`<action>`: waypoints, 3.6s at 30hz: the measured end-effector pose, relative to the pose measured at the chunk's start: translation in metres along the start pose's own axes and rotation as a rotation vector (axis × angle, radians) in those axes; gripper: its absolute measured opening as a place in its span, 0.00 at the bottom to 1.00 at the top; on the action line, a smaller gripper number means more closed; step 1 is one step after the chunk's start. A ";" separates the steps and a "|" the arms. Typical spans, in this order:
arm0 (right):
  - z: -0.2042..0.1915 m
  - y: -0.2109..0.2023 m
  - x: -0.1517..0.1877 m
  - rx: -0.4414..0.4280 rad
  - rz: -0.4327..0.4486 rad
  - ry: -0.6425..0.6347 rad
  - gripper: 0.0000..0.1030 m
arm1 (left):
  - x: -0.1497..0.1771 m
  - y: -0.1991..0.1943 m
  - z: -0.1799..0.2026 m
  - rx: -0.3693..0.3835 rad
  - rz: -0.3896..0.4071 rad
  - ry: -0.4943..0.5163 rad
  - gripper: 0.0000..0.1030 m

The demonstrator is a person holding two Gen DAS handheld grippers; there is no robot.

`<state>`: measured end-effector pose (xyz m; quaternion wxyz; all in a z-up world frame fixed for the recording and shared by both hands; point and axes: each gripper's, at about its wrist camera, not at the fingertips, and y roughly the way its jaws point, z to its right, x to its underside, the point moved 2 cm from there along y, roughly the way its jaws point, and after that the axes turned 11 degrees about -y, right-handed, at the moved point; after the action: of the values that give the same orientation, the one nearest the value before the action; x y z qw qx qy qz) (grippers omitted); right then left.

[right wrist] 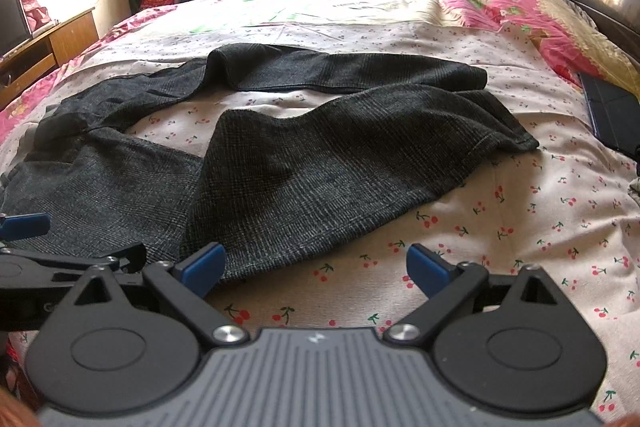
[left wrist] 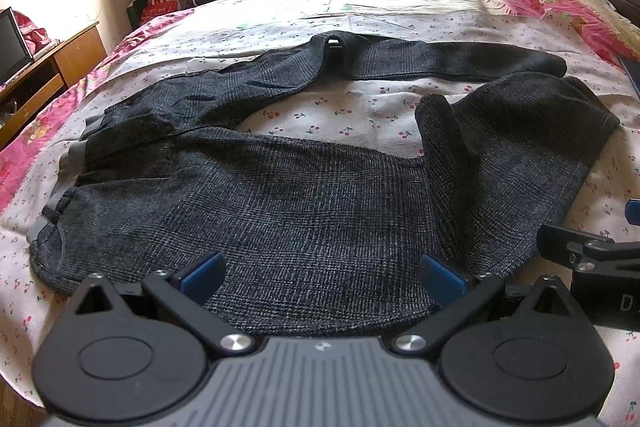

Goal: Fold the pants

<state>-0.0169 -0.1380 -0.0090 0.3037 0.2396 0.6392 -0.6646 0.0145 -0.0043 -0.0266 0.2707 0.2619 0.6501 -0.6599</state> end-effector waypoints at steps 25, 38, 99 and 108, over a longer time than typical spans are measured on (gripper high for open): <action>0.007 0.001 -0.004 0.002 0.002 0.012 0.94 | -0.005 -0.002 0.007 0.035 0.027 0.023 1.00; 0.124 0.026 -0.019 0.114 -0.007 0.265 0.94 | -0.042 0.022 0.094 0.201 0.097 0.206 1.00; 0.259 -0.018 0.050 0.258 -0.067 0.675 0.11 | -0.005 0.006 0.142 0.528 -0.035 0.424 1.00; 0.211 -0.045 -0.009 0.289 -0.039 0.380 0.26 | -0.060 0.026 -0.004 0.284 0.081 0.218 1.00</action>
<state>-0.0283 -0.3470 0.0431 0.1277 0.3889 0.5877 -0.6979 0.0757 0.0009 -0.0039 0.1852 0.3935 0.5649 -0.7013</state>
